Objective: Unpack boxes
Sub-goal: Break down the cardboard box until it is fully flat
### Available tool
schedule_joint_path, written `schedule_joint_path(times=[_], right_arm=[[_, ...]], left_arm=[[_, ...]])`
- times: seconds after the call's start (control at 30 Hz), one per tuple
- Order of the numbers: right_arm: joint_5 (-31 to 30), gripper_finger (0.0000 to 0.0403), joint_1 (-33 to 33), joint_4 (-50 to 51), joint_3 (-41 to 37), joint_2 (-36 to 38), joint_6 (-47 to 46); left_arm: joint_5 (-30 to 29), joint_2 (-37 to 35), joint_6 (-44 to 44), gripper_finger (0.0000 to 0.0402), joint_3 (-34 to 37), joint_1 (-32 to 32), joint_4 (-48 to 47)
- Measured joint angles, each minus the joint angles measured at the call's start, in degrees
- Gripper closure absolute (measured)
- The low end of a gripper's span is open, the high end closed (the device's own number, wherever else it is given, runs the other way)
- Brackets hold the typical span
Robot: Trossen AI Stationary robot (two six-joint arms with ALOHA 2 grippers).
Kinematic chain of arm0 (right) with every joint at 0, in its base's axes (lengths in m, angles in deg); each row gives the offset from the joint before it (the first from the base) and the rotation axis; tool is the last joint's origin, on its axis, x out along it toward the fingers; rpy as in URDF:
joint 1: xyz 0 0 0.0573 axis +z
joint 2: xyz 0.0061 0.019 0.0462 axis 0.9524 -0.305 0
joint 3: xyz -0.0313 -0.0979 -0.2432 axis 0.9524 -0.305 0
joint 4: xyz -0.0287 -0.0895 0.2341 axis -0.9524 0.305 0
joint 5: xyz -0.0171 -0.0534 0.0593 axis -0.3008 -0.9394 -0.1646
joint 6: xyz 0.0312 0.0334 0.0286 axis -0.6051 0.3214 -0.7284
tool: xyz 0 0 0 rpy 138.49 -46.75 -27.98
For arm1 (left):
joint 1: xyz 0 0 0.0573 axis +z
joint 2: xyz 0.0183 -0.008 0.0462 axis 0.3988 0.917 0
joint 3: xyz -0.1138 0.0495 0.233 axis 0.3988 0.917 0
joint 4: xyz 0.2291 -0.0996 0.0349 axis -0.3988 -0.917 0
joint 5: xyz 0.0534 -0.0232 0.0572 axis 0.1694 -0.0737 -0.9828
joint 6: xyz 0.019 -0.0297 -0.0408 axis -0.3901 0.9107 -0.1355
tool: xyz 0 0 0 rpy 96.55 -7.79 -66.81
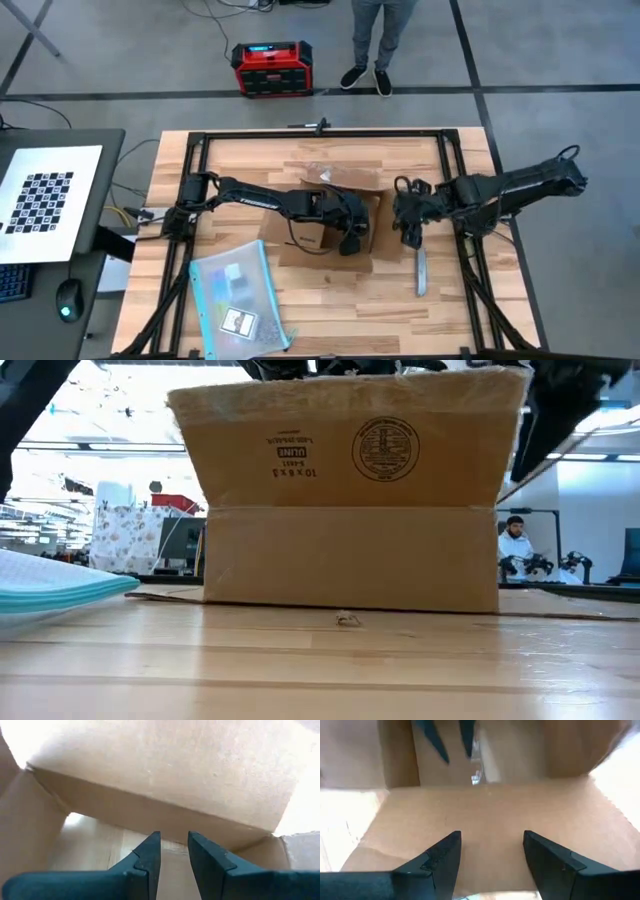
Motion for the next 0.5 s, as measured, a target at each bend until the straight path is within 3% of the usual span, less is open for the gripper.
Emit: schedule_joint_path(times=[0.3,0.4,0.5], right_arm=[[-0.9,0.0198,-0.5,-20.6,-17.6,0.0,-3.7],[-0.4,0.0198,-1.2,-21.5,-19.7,0.0,-4.3],[1.8,0.0198,-0.7,-18.7,-17.5,1.1,-4.4]], left_arm=[[0.0,-0.2,0.6,0.032,0.0,0.0,-0.1],[0.0,-0.9,0.6,0.032,-1.3,0.0,-3.3],[-0.1,-2.4,-0.1,0.032,-6.3,0.0,-13.7]])
